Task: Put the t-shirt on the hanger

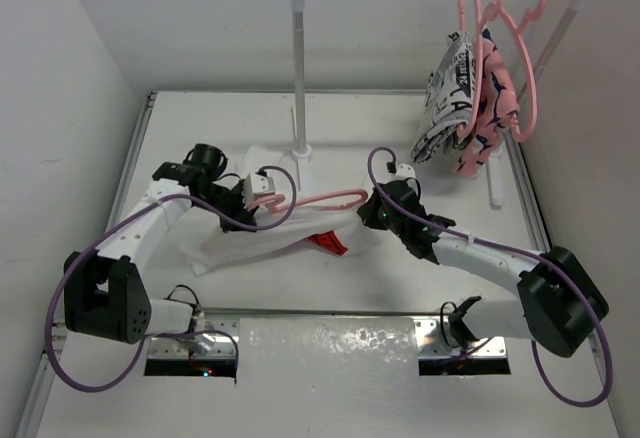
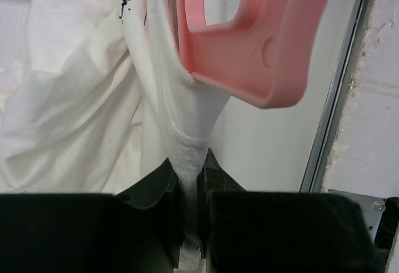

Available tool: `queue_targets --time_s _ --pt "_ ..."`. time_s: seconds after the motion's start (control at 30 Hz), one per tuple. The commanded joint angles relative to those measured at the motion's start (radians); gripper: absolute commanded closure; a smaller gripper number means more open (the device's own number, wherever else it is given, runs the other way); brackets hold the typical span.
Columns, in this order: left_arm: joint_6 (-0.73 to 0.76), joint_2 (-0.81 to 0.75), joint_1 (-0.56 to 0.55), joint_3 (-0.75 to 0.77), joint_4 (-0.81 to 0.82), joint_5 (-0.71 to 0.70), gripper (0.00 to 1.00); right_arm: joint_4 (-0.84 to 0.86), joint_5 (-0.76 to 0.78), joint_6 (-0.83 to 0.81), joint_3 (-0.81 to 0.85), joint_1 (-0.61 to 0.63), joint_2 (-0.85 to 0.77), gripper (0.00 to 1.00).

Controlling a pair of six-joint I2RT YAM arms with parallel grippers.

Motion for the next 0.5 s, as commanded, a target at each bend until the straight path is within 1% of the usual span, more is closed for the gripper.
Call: queue_targets --time_s 0.0,0.1,0.17,0.2,0.23,0.27,0.3,0.4,0.47 --pt "0.052 -0.038 0.001 -0.015 -0.049 -0.119 1.00 -0.114 0.178 -0.076 0.025 -0.032 -0.028 1.00" --pt "0.130 -0.047 -0.005 -0.029 -0.083 -0.142 1.00 -0.152 0.201 -0.140 0.051 -0.045 -0.028 1.00" --pt "0.171 -0.049 -0.011 -0.029 -0.124 -0.153 1.00 -0.207 0.217 -0.173 0.097 -0.053 -0.018 1.00" --pt "0.205 -0.052 -0.011 -0.021 -0.135 -0.145 1.00 -0.267 0.201 -0.187 0.116 -0.068 0.005 1.00" --pt "0.213 -0.056 -0.009 -0.012 -0.146 -0.130 1.00 -0.291 0.186 -0.193 0.131 -0.075 0.018 1.00" --pt "0.211 -0.060 -0.003 0.008 -0.152 -0.110 1.00 -0.314 0.174 -0.197 0.148 -0.078 0.028 1.00" --pt "0.195 -0.061 -0.002 0.019 -0.154 -0.055 1.00 -0.315 0.163 -0.203 0.150 -0.079 0.041 1.00" --pt "0.159 -0.047 -0.002 0.062 -0.158 0.021 1.00 -0.298 0.111 -0.172 0.121 -0.087 0.047 1.00" --pt "0.156 -0.043 -0.002 0.080 -0.169 0.024 1.00 -0.278 0.063 -0.150 0.093 -0.111 0.045 1.00"
